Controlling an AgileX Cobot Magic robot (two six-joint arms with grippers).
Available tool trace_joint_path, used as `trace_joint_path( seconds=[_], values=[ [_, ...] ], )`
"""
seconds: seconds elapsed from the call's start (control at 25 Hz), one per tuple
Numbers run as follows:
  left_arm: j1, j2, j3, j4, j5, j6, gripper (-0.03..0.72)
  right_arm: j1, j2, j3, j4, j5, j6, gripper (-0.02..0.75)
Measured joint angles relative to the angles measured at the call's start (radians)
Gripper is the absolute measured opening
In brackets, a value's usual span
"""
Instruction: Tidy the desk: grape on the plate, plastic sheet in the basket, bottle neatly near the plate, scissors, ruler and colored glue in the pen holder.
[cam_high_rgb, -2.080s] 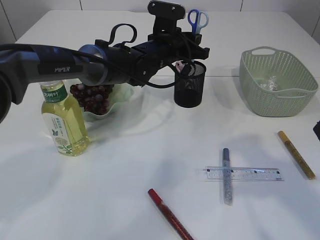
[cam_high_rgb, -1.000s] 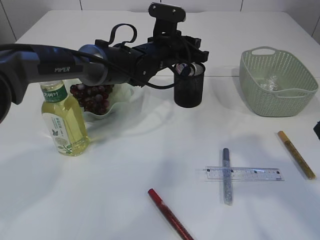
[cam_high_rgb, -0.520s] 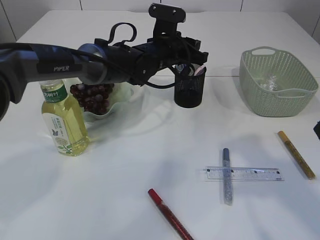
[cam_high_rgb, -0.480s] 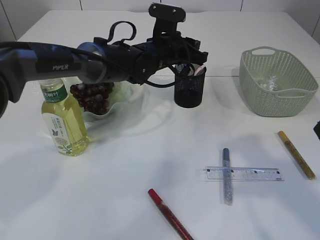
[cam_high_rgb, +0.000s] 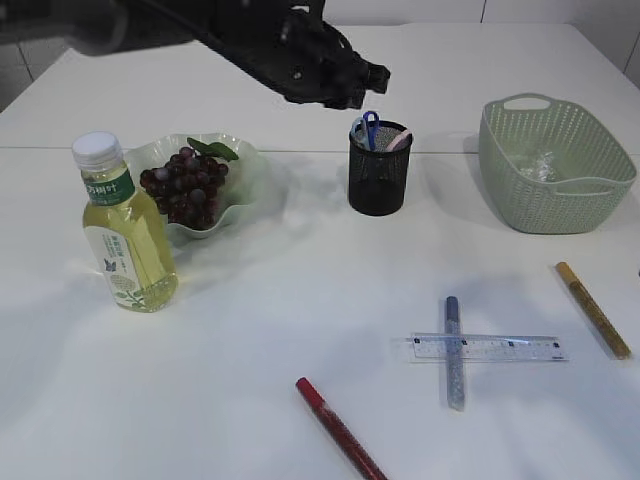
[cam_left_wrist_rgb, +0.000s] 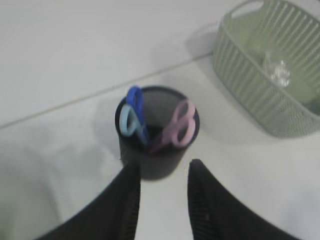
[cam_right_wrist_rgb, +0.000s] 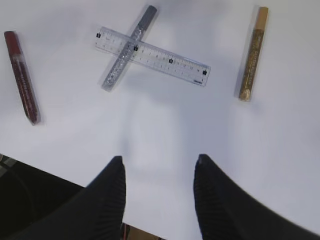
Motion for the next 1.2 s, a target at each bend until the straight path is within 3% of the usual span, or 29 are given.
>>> trace_joint_path(
  seconds=[0.28,0.44,0.8,1.04,1.2],
  values=[
    [0.0,-0.178,0.0,-0.002,0.566,0.0,0.242,0.0,0.0,0.0,-0.002,0.053,-0.021,0.365],
    [0.0,-0.275,0.0,-0.002,0.782,0.0,0.242,0.0,0.024,-0.006,-0.002,0.062,-0.101,0.365],
    [0.0,-0.424,-0.001,-0.017,0.842,0.0,0.265,0.0,0.246,-0.087,0.022,0.062,-0.281,0.365],
    [0.0,-0.464,-0.001,-0.058,0.848,0.0,0.298,0.0,0.381,-0.138,0.078,0.05,-0.645,0.365],
    [0.0,-0.489,-0.001,-0.061,0.848,0.0,0.299,0.0,0.451,-0.142,0.084,0.045,-0.758,0.365]
  ],
)
